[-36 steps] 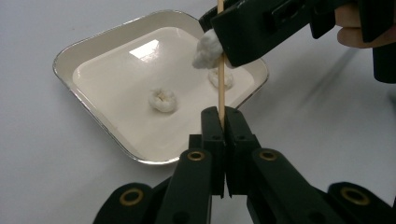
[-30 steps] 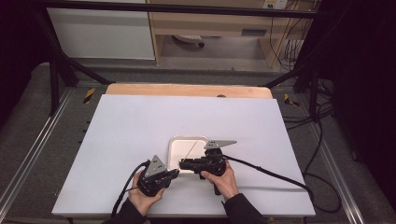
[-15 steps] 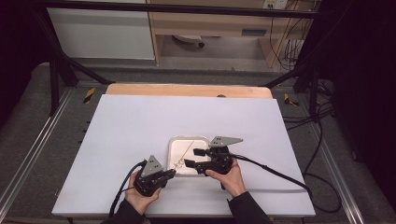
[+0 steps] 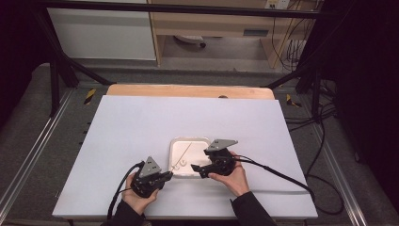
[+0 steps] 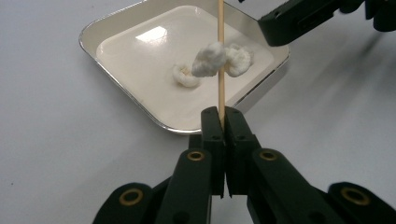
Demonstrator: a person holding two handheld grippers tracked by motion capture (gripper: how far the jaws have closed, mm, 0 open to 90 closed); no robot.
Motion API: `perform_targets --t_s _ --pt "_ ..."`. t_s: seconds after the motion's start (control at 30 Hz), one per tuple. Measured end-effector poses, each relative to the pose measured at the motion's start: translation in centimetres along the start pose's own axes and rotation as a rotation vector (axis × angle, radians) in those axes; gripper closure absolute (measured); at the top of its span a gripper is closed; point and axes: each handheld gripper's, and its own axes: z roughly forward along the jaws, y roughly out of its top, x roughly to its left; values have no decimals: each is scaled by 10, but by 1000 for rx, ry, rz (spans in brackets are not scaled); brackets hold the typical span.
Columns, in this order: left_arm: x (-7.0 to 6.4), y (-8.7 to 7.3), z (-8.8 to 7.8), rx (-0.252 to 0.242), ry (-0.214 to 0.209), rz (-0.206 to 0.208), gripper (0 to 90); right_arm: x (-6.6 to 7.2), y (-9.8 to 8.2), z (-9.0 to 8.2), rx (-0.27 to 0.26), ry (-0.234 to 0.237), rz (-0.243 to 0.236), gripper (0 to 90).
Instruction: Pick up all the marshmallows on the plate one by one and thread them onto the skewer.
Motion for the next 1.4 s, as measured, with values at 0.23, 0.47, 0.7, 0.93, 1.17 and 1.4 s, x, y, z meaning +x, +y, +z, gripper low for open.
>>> perform_targets --t_s 0.23,0.47,0.7,0.93,1.17,1.4 --pt "2 -2 -1 -1 -2 -2 883 -3 -8 11 59 -35 -37 395" --pt "4 -3 -3 2 -3 -7 883 -8 -14 13 71 -31 -27 535" --pt "4 -4 -2 11 -6 -3 883 -7 -17 13 77 -17 -49 605" --pt "3 -4 -2 12 -10 -4 883 -5 -19 14 73 -41 -76 655" --pt "2 -4 -1 13 -11 0 883 -4 -19 14 70 -55 -81 689" --pt "2 -4 -2 14 -12 3 883 -5 -16 11 50 -34 -59 713"
